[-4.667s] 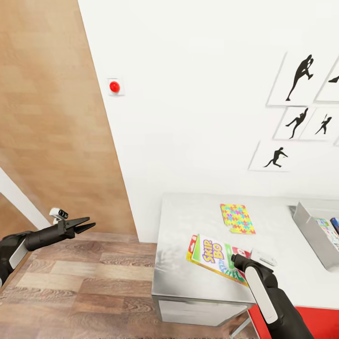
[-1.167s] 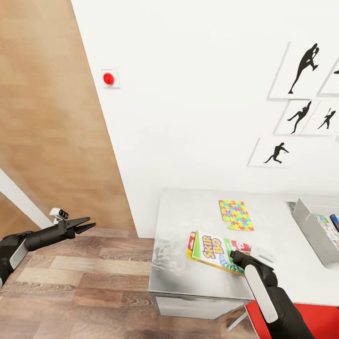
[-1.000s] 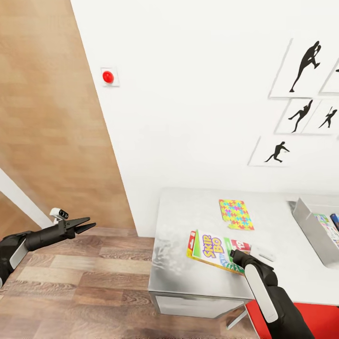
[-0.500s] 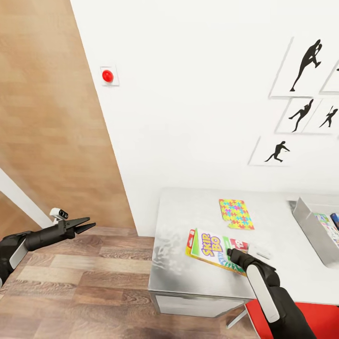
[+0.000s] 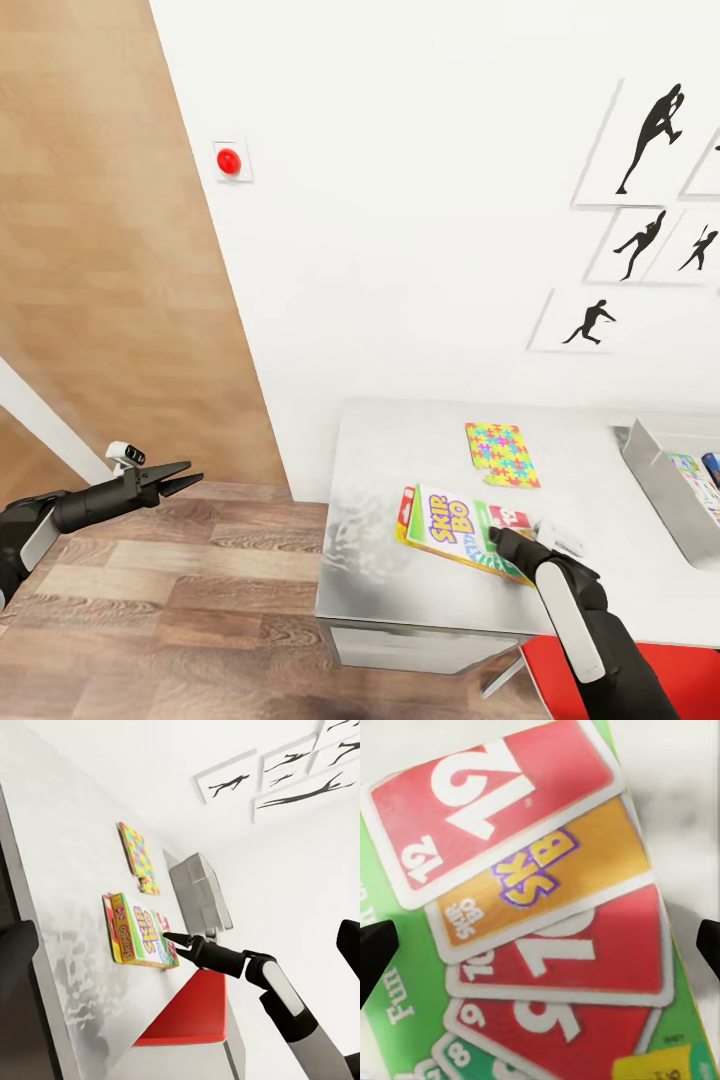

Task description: Put all the toys in the child's room - the three board games (two on the bed and one on the table), the two jigsaw puzzles on the table, and the tennis ball on the table - inside the toy box on the table in the child's room.

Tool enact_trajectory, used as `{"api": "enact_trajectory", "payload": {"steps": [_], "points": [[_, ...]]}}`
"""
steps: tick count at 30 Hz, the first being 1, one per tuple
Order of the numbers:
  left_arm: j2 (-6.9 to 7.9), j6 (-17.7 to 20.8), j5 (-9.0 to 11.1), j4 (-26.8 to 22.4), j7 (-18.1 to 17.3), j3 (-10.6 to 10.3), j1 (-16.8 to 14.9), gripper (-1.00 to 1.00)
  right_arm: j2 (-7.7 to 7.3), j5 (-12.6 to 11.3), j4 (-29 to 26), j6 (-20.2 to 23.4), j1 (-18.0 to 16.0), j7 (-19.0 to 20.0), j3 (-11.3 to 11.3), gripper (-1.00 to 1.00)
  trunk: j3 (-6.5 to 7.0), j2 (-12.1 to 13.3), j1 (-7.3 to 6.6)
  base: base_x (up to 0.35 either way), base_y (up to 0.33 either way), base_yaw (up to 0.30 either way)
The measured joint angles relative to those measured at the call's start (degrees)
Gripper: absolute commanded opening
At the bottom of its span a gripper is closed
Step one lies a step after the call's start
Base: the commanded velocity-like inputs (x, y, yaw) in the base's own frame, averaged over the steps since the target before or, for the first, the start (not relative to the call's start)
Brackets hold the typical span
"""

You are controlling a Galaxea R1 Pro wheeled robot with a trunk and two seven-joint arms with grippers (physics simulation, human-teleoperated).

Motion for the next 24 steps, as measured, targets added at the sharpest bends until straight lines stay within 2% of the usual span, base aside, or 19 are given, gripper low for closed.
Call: {"api": "enact_trajectory", "payload": {"steps": [3,6,24], "points": [[-0.01,0.0,0.0,0.0,0.0,0.0,0.0,1.00,0.04,0.2,0.0,0.1,0.0,0.0,-0.2,1.00,0.00,0.0,0.00,0.000,0.037,0.000],[-0.01,0.1,0.0,0.0,0.0,0.0,0.0,1.00,0.03,1.6,-0.2,0.5,0.0,-0.2,-0.3,1.00,0.00,0.0,0.00,0.000,0.063,0.000],[-0.01,0.0,0.0,0.0,0.0,0.0,0.0,1.00,0.12,1.6,-0.3,0.5,0.0,-0.2,-0.2,1.00,0.00,0.0,0.00,0.000,0.036,0.000]]}}
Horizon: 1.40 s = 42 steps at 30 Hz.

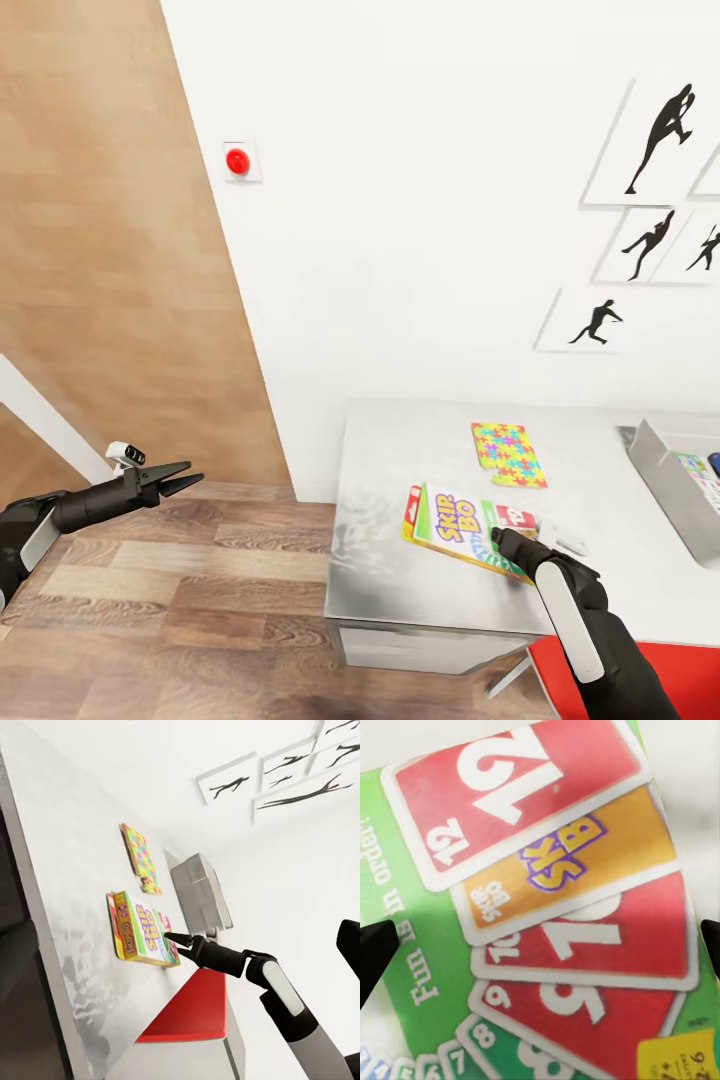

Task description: Put all the toys in the child's room - the three board games (two on the bed and one on the table), the two jigsaw puzzles on the table, and the tennis ball on the table - inside the toy box on the table in the child's room.

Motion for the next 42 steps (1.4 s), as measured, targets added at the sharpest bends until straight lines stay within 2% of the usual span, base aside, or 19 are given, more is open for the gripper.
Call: {"api": "enact_trajectory", "payload": {"steps": [17,18,28,42], "points": [[-0.08,0.0,0.0,0.0,0.0,0.0,0.0,1.00,0.00,0.5,0.0,0.0,0.0,0.0,0.4,1.00,0.00,0.0,0.00,0.008,0.056,0.000],[-0.09,0.0,0.0,0.0,0.0,0.0,0.0,1.00,0.02,-0.5,1.1,-0.3,0.0,0.1,0.5,1.00,0.00,0.0,0.00,0.116,0.078,0.000],[-0.09,0.1,0.0,0.0,0.0,-0.1,0.0,1.00,0.08,0.7,0.0,-0.2,0.0,0.0,0.5,1.00,0.00,0.0,0.00,0.066,0.070,0.000],[-0.17,0.1,0.0,0.0,0.0,-0.1,0.0,1.00,0.17,1.0,0.0,-0.3,0.0,0.1,0.5,1.00,0.00,0.0,0.00,0.001,0.144,0.000]]}}
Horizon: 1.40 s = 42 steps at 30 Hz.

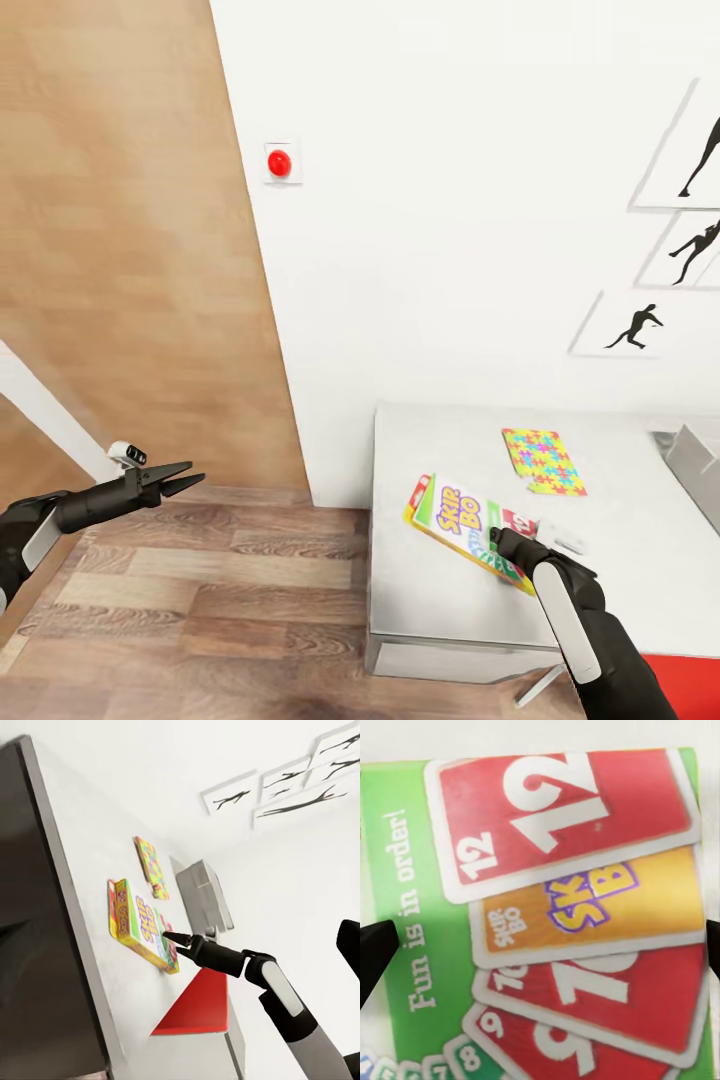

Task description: Put all the toys in the child's room - the three board games (two on the bed and one on the table), the two jigsaw puzzles on the table, and the tennis ball on the table - inside the toy box on the table in the child's room.

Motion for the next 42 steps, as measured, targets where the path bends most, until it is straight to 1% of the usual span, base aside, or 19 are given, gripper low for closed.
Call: {"api": "enact_trajectory", "payload": {"steps": [7,8,11,17,42], "points": [[0.00,0.0,0.0,0.0,0.0,0.0,0.0,1.00,0.00,0.1,0.0,0.0,0.0,0.0,0.0,1.00,0.00,0.0,0.00,0.000,0.123,0.000],[-0.01,0.0,0.0,0.0,0.0,0.0,0.0,1.00,0.04,-1.0,1.2,-0.3,0.0,0.1,0.1,1.00,0.00,0.0,0.01,0.000,0.186,0.000],[0.00,0.0,0.0,0.0,0.0,0.0,0.0,1.00,0.05,0.0,0.0,0.0,0.0,-0.1,0.0,1.00,0.00,0.0,0.00,0.000,0.083,0.000],[0.00,0.0,0.0,0.0,0.0,0.0,0.0,1.00,0.14,0.0,0.1,-0.1,0.0,0.0,0.0,1.00,0.00,0.0,0.00,0.000,0.139,0.000],[-0.09,0.0,0.0,0.0,0.0,0.0,0.0,1.00,0.27,0.0,0.0,-0.1,0.0,0.0,0.1,1.00,0.00,0.0,0.00,0.000,0.073,0.000]]}}
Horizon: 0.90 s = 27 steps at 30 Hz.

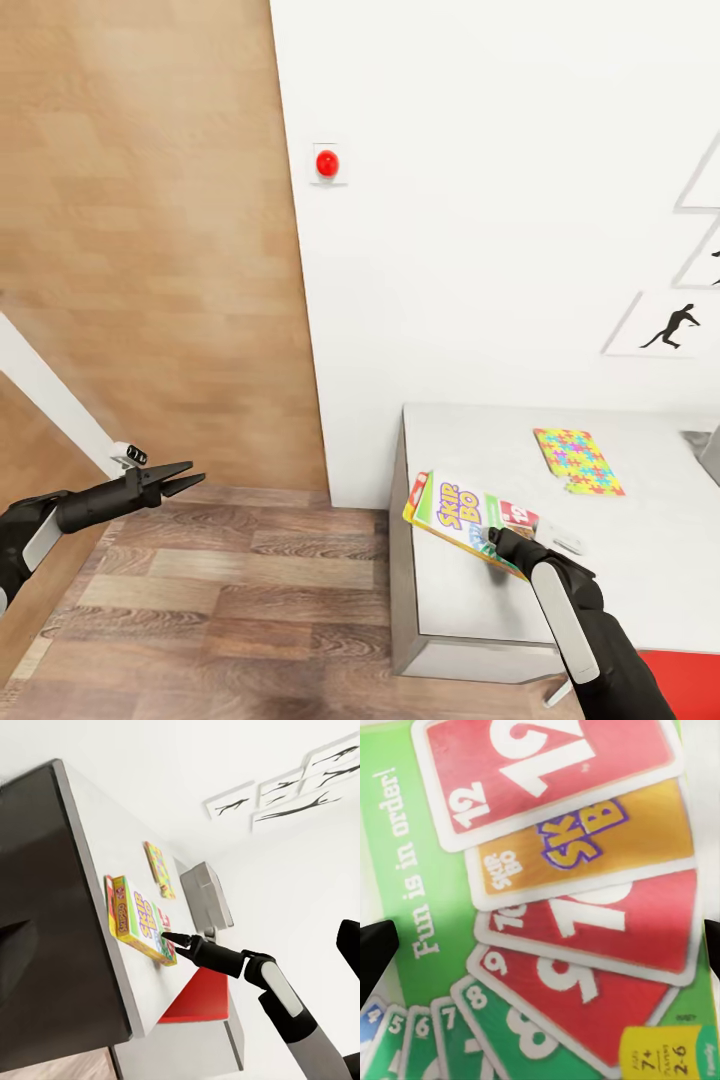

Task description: Put all the toys in the child's room - the three board games (two on the bed and one on the table), the two jigsaw puzzles on the table, and the tennis ball on the table - inside the toy box on the table in the child's room.

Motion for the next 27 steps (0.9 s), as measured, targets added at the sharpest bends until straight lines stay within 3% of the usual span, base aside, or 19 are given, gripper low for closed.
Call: {"api": "enact_trajectory", "payload": {"steps": [27], "points": [[0.00,0.0,0.0,0.0,0.0,0.0,0.0,1.00,0.02,0.0,0.0,0.0,0.0,0.0,0.0,1.00,0.00,0.0,0.00,0.000,0.075,0.000]]}}
